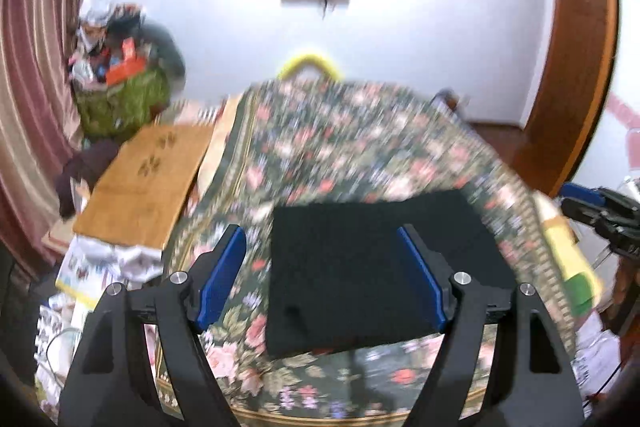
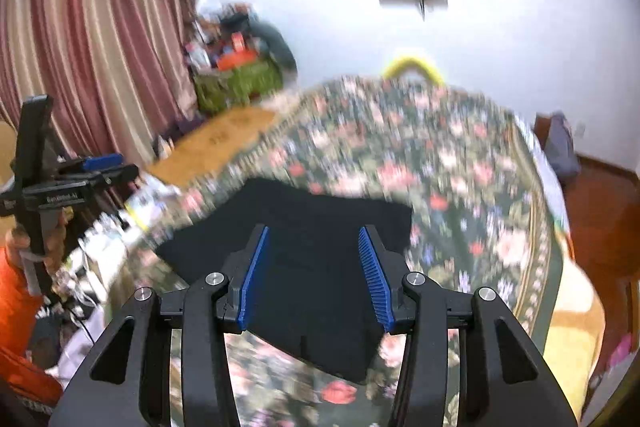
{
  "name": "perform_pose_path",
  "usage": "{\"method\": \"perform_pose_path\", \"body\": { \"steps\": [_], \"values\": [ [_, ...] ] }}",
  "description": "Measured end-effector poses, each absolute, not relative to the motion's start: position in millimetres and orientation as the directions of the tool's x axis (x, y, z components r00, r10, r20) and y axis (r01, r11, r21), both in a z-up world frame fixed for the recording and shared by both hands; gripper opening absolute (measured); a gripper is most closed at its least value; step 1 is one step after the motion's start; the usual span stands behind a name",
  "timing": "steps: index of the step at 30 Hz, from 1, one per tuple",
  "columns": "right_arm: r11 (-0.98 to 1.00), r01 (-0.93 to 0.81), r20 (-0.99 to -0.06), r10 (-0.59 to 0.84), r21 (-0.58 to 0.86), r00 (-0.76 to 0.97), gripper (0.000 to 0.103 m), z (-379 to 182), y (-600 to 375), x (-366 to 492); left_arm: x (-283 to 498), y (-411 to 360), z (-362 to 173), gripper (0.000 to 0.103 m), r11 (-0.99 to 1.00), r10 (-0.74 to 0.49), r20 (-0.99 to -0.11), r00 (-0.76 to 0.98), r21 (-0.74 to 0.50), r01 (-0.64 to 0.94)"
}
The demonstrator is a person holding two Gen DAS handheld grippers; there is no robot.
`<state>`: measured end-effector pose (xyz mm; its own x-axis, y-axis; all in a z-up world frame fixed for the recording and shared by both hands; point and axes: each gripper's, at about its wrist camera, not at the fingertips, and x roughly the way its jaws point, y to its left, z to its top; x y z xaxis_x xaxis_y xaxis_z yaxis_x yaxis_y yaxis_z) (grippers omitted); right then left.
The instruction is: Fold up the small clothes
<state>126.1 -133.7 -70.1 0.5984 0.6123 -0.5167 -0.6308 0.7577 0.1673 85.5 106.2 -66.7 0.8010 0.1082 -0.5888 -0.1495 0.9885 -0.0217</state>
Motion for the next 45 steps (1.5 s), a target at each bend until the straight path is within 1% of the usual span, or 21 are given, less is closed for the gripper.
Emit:
{"method": "perform_pose_path", "body": {
  "steps": [7, 9, 11, 12, 13, 14, 16, 17, 19, 21, 23, 24, 26, 34, 45],
  "values": [
    [0.734, -0.664, -0.317, 0.670, 0.143, 0.672, 0.042, -14, -140, 70, 30, 64, 0, 0.077, 0.995, 0.058, -0.385, 0.921, -0.053, -0.085],
    [0.738, -0.663, -0.271, 0.669, 0.129, 0.692, 0.042, -4, -142, 52, 16, 55, 8, 0.078, 0.995, 0.065, -0.341, 0.938, -0.047, -0.086],
    [0.741, -0.661, -0.237, 0.668, 0.118, 0.706, 0.044, 1, -143, 38, 4, 46, 14, 0.081, 0.995, 0.076, -0.308, 0.948, -0.037, -0.092],
    [0.747, -0.656, -0.222, 0.662, 0.112, 0.716, 0.050, 3, -143, 31, -3, 43, 15, 0.082, 0.995, 0.078, -0.292, 0.953, -0.034, -0.092],
    [0.755, -0.648, -0.210, 0.653, 0.105, 0.727, 0.059, 4, -143, 26, -8, 40, 16, 0.084, 0.995, 0.080, -0.279, 0.957, -0.034, -0.093],
    [0.767, -0.635, -0.193, 0.640, 0.094, 0.744, 0.063, 4, -144, 20, -13, 37, 17, 0.088, 0.995, 0.083, -0.268, 0.960, -0.035, -0.095],
    [0.788, -0.612, -0.179, 0.614, 0.072, 0.769, 0.073, 4, -143, 12, -22, 32, 17, 0.093, 0.994, 0.088, -0.249, 0.964, -0.036, -0.100],
    [0.793, -0.605, -0.179, 0.607, 0.068, 0.775, 0.076, 3, -142, 11, -25, 29, 17, 0.094, 0.994, 0.092, -0.244, 0.965, -0.034, -0.103],
    [0.799, -0.598, -0.183, 0.599, 0.070, 0.779, 0.085, 2, -142, 11, -28, 26, 16, 0.098, 0.994, 0.089, -0.244, 0.966, -0.034, -0.100],
    [0.810, -0.583, -0.181, 0.585, 0.072, 0.791, 0.089, 1, -143, 9, -30, 24, 13, 0.101, 0.994, 0.089, -0.244, 0.966, -0.038, -0.102],
    [0.822, -0.564, -0.178, 0.568, 0.073, 0.804, 0.097, 0, -145, 7, -33, 23, 12, 0.102, 0.994, 0.096, -0.243, 0.965, -0.036, -0.107],
    [0.827, -0.557, -0.176, 0.560, 0.075, 0.809, 0.103, 0, -145, 9, -34, 21, 12, 0.102, 0.993, 0.105, -0.242, 0.965, -0.025, -0.114],
    [0.828, -0.555, -0.177, 0.559, 0.077, 0.810, 0.103, 0, -147, 7, -34, 19, 10, 0.102, 0.992, 0.116, -0.239, 0.964, -0.015, -0.123],
    [0.830, -0.553, -0.189, 0.557, 0.074, 0.809, 0.103, -3, -148, 4, -34, 20, 7, 0.103, 0.992, 0.105, -0.245, 0.964, -0.038, -0.118],
    [0.829, -0.555, -0.212, 0.557, 0.072, 0.803, 0.103, -5, -148, 4, -27, 24, 1, 0.103, 0.992, 0.113, -0.256, 0.960, -0.027, -0.124]
  ]
}}
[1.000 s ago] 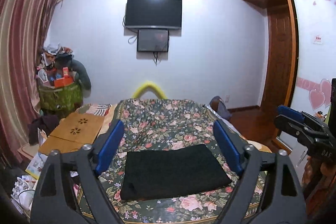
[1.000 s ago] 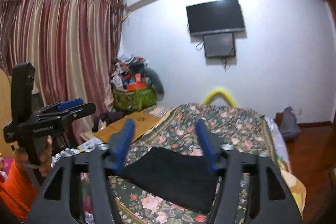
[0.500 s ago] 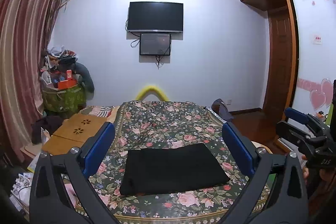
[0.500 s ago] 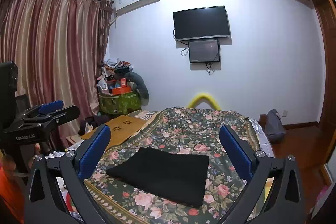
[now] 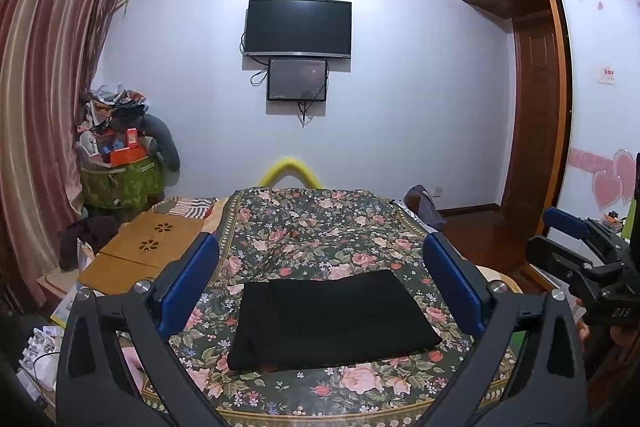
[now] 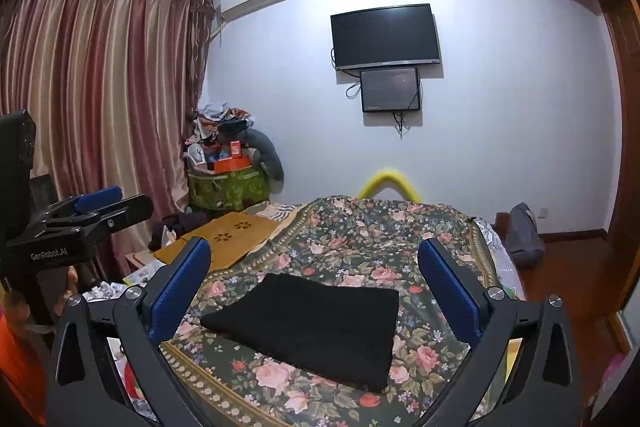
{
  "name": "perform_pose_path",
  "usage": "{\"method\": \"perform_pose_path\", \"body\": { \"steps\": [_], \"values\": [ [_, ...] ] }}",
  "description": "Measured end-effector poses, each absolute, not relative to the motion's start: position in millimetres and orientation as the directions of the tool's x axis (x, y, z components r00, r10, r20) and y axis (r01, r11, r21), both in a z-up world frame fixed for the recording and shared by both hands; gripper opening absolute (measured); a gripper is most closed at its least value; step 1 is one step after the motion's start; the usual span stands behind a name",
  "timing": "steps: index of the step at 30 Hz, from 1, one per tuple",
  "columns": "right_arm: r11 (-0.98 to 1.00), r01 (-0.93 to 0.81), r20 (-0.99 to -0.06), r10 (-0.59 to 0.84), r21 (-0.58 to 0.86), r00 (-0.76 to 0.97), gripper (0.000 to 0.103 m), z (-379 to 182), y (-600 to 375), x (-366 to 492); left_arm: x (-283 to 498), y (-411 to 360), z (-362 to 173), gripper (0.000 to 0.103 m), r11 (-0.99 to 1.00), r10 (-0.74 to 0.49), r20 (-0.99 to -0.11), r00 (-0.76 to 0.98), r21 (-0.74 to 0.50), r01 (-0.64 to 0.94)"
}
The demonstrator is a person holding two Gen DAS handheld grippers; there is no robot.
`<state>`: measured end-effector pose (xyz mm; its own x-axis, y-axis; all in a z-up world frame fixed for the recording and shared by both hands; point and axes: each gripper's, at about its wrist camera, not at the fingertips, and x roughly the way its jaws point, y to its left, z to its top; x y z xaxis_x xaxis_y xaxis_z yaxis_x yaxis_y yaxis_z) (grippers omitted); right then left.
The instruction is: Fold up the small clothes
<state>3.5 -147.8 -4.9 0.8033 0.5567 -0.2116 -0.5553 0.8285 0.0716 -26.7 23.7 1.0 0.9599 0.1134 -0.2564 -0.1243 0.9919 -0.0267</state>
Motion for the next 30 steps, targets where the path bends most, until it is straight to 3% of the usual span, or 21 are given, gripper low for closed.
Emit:
{"method": "perform_pose_path", "body": {
  "steps": [30],
  "values": [
    [0.829, -0.554, -0.228, 0.557, 0.083, 0.799, 0.103, -5.8, -146.8, 6.0, -22.0, 24.5, -3.9, 0.103, 0.993, 0.110, -0.267, 0.958, -0.018, -0.119]
  ]
}}
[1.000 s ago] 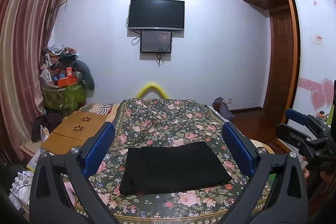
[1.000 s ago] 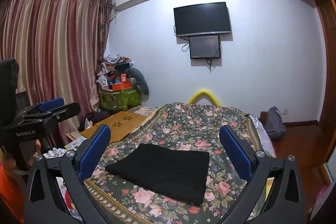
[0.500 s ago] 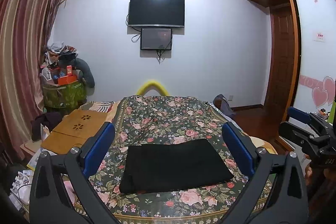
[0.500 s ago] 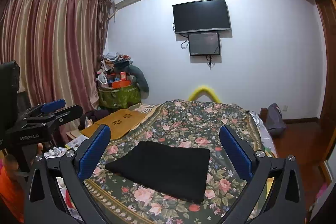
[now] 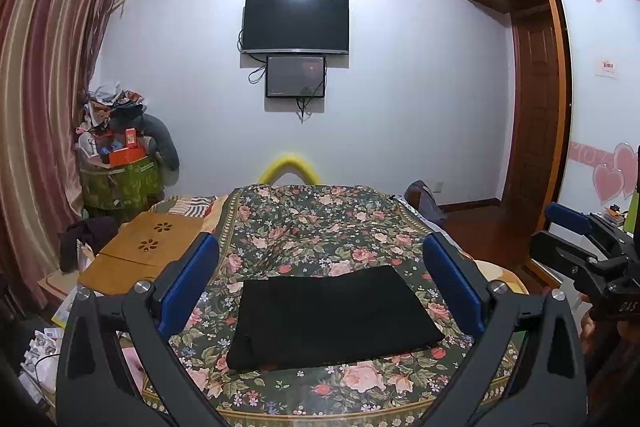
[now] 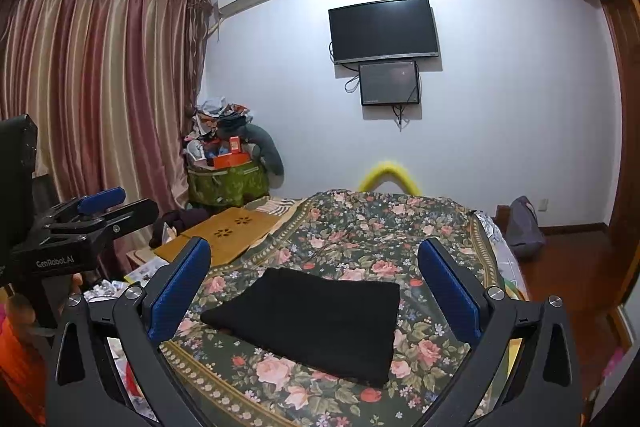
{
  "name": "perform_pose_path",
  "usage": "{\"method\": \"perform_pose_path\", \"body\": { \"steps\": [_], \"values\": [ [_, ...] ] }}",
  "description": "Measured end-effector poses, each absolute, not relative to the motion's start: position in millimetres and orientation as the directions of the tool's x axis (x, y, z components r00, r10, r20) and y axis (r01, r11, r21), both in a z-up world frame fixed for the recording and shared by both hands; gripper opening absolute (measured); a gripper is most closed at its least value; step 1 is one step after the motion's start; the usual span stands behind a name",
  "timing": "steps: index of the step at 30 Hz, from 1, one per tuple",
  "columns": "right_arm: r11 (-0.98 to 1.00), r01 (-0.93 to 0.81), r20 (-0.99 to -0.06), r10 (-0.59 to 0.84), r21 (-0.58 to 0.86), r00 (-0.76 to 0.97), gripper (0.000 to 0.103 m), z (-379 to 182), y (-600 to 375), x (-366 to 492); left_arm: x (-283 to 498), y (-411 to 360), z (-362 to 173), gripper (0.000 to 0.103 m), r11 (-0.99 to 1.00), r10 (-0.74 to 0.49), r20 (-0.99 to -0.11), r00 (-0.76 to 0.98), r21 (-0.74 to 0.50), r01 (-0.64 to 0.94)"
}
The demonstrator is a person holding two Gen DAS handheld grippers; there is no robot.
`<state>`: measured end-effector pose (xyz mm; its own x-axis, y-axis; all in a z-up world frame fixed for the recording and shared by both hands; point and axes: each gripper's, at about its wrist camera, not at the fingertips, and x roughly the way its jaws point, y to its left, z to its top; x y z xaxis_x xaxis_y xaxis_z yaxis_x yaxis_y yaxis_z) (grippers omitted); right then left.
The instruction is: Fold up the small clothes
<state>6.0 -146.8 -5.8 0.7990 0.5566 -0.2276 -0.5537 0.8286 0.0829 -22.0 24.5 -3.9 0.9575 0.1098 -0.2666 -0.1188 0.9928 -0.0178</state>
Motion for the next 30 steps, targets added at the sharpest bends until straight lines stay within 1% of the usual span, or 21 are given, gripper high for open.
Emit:
{"method": "perform_pose_path", "body": {
  "steps": [30],
  "values": [
    [0.836, -0.542, -0.222, 0.546, 0.086, 0.808, 0.103, -4.9, -147.3, 2.8, -24.4, 23.9, -2.3, 0.103, 0.997, 0.061, -0.271, 0.961, -0.032, -0.073]
  ]
}}
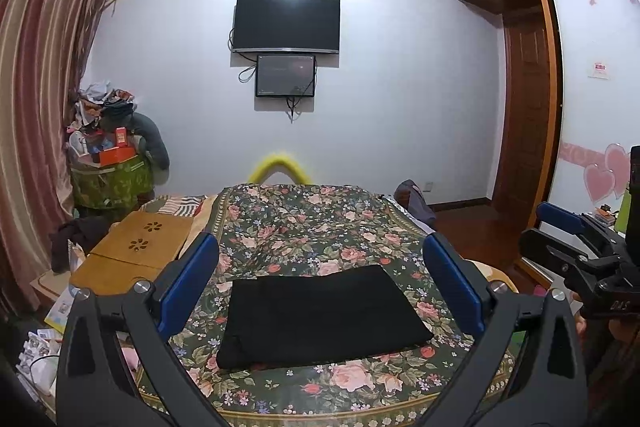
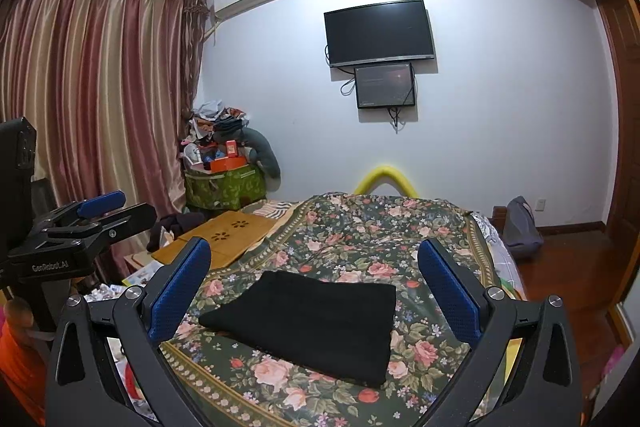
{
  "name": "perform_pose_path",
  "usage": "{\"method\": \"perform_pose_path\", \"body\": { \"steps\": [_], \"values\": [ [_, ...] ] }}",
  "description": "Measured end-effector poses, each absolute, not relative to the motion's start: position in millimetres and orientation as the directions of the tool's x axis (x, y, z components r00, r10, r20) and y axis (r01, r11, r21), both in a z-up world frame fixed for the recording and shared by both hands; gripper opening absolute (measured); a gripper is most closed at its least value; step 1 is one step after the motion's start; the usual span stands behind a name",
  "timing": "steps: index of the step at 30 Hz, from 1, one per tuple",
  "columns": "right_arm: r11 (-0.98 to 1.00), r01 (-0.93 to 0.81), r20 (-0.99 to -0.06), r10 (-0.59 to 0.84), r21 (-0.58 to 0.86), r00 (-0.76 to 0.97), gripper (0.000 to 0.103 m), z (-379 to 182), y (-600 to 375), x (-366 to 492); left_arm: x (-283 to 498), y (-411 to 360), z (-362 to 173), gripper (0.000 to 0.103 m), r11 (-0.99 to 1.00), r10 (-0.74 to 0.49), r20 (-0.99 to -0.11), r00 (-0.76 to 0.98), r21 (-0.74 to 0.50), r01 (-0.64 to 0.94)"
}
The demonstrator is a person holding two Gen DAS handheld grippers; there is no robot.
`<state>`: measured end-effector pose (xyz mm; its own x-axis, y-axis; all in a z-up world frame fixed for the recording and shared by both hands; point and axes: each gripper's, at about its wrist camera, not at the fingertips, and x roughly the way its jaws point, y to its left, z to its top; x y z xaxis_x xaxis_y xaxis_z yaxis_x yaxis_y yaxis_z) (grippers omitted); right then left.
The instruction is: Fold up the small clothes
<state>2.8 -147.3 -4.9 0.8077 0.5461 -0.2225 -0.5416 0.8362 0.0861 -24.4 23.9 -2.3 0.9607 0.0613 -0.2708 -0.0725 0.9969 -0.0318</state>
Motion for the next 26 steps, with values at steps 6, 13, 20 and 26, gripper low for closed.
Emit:
{"method": "perform_pose_path", "body": {
  "steps": [6, 13, 20, 26],
  "values": [
    [0.838, -0.539, -0.223, 0.544, 0.087, 0.809, 0.103, -4.9, -147.7, 1.8, -25.2, 22.3, -2.2, 0.103, 0.998, 0.048, -0.272, 0.961, -0.028, -0.058],
    [0.840, -0.535, -0.223, 0.541, 0.090, 0.811, 0.103, -4.0, -148.5, 1.0, -25.7, 21.7, -0.6, 0.103, 0.999, 0.023, -0.275, 0.961, -0.041, -0.035],
    [0.843, -0.530, -0.225, 0.536, 0.091, 0.814, 0.103, -3.4, -147.8, 0.1, -25.2, 19.7, -0.2, 0.103, 0.998, 0.028, -0.276, 0.961, -0.038, -0.040],
    [0.847, -0.523, -0.228, 0.529, 0.093, 0.817, 0.103, -3.4, -147.2, 2.0, -21.9, 19.8, -1.8, 0.103, 0.998, 0.026, -0.284, 0.958, -0.042, -0.039]
  ]
}}
